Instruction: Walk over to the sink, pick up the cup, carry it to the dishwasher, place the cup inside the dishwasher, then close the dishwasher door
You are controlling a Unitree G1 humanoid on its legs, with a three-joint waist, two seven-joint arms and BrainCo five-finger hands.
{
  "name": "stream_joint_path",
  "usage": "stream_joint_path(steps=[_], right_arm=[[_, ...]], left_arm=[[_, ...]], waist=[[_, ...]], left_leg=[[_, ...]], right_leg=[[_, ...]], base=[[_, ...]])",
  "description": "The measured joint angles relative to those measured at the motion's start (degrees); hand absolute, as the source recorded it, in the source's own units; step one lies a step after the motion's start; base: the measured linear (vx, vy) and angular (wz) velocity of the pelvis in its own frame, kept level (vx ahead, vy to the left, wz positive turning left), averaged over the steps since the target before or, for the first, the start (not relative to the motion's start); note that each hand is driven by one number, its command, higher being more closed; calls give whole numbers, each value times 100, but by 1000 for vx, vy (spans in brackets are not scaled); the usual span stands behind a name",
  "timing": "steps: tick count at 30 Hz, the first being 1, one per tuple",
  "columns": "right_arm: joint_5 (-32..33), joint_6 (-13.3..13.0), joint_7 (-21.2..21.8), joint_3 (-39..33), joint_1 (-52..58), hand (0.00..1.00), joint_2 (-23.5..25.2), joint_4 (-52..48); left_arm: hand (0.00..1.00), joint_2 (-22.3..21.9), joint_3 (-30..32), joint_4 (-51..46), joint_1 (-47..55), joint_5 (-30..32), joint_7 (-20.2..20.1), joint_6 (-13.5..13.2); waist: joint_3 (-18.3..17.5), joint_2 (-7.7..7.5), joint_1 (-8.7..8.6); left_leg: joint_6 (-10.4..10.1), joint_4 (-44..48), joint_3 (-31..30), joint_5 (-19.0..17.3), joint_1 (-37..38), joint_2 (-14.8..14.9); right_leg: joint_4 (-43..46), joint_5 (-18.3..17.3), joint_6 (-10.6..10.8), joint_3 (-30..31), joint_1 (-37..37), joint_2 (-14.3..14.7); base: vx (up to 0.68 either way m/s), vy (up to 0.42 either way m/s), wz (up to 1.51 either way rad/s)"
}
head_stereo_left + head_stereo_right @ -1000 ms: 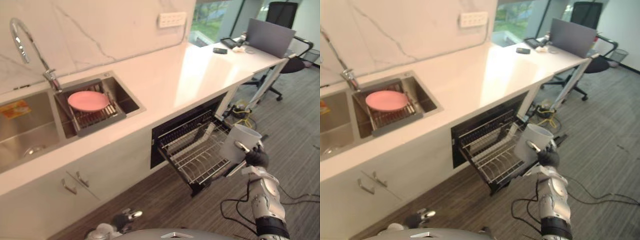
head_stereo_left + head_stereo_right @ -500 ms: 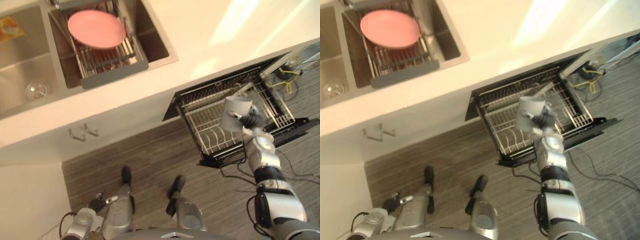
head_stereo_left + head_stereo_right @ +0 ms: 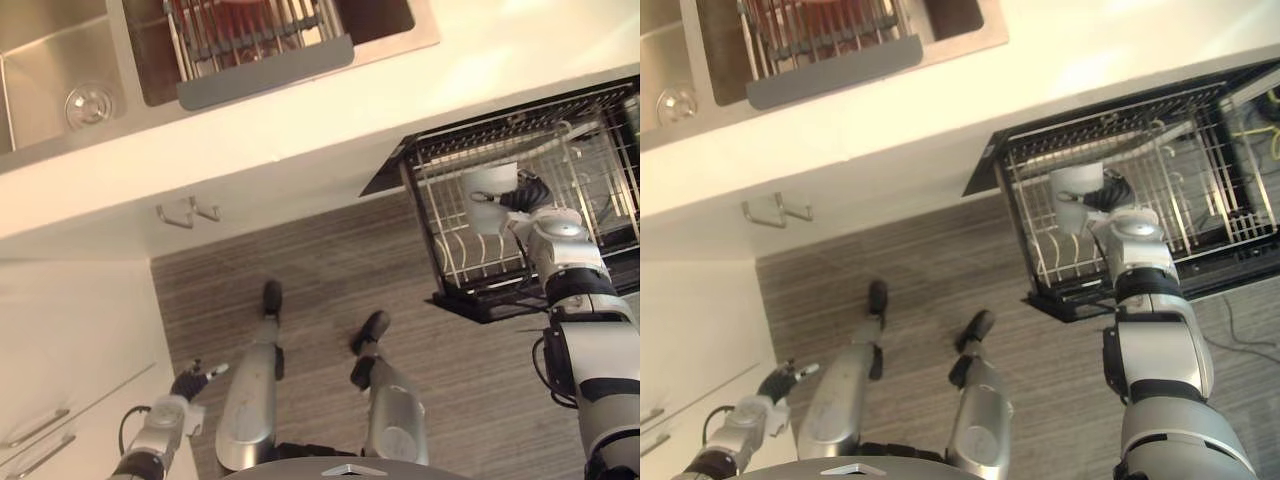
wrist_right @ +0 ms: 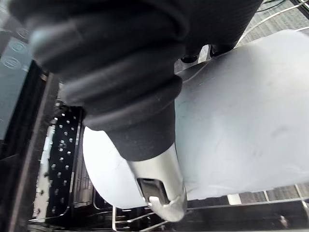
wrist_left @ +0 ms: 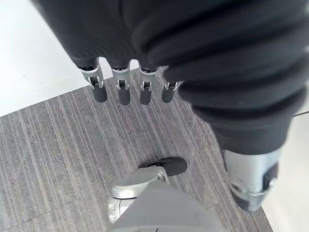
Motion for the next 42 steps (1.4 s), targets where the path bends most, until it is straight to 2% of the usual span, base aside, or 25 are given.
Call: stream_joint_path(steps=[3,4,7,12,13,17,22,26,31,33,36,38,41,42], right_arm=[[-34,147,-21,87,-148,100,-37,366],[-85,158,-81,89,-202,100,-38,537],[-102,88,-332,77,-470,100,-133,606],[-111,18,-596,107,-828,100,-229,706],[-112,-15,-785,127,-833,0,-254,707],[-98,-61,-1044,187,-886,0,-260,704],[-96,-402,-1447,184,-1024,0,-221,603],[-25,-658,-1453,147,-1047,0,-205,336],[119,-919,-1476,-248,-762,0,46,-115],[117,-927,-1482,-344,-547,0,97,-383],[251,-858,-1532,-632,35,0,289,-903],[507,-791,-1632,-931,480,0,470,-1299],[587,-785,-1651,-1292,1423,0,1037,-2485],[660,-792,-1663,-1405,1906,0,1352,-3102]], left_arm=[[0,-63,3,-27,-351,-362,155,20],[0,-106,0,-46,-475,-369,177,20],[0,-181,-3,-43,-632,-531,177,6],[0,-337,-84,17,-691,-643,98,0],[0,-396,-126,33,-668,-648,53,-12],[0,-509,-170,179,-593,-679,51,-100],[0,-600,-217,234,-587,-687,10,-287],[0,-716,-192,231,-570,-683,7,-314],[0,-729,-14,195,-345,-678,8,-296],[0,-724,68,118,-235,-664,9,-264],[0,-726,255,46,-23,-627,15,-182],[0,-726,365,-10,117,-628,21,-122],[0,-713,547,-13,395,-628,68,-110],[0,-724,591,-10,509,-633,64,-67]], waist=[[65,118,79],[109,201,108],[188,370,76],[256,526,214],[263,578,258],[258,584,265],[255,590,249],[254,590,224],[255,589,58],[256,588,31],[258,578,-96],[250,545,-177],[-1,317,-347],[-230,212,-420]], left_leg=[[14,14,-50,66,-168,-24],[23,15,-87,91,-206,-43],[37,5,-169,174,-359,-103],[-9,-50,-216,244,-464,-107],[-8,-61,-225,257,-468,-112],[-11,-124,-212,308,-474,-131],[14,-117,-188,341,-455,-128],[14,-104,-157,341,-332,-130],[-36,-99,-74,226,88,-116],[-37,-101,-14,203,213,-99],[-52,-117,123,136,538,-25],[-64,-119,167,84,796,31],[-128,-119,367,-49,1072,136],[-150,-122,428,-97,1142,189]], right_leg=[[245,-81,-16,-16,-235,-85],[330,-118,-18,-35,-283,-122],[577,-202,-9,-80,-486,-243],[750,-293,-60,-121,-650,-312],[781,-304,-46,-130,-664,-332],[887,-327,-29,-100,-765,-374],[1032,-395,-47,-45,-827,-401],[1128,-438,-55,-2,-772,-425],[1120,-553,-81,52,-394,-417],[1105,-570,-56,117,-307,-397],[924,-541,-22,177,24,-293],[791,-499,20,210,290,-205],[653,-512,19,323,507,-60],[626,-530,19,325,578,-31]], base=[[-60,-35,8],[-58,-27,12],[-69,-34,15],[-57,-48,8],[-32,-47,5],[-20,-58,0],[-19,-75,-2],[-18,-70,-3],[-28,-63,-4],[-25,-54,-15],[10,-68,-20],[44,-62,-21],[73,-78,-31],[144,-116,-25]])
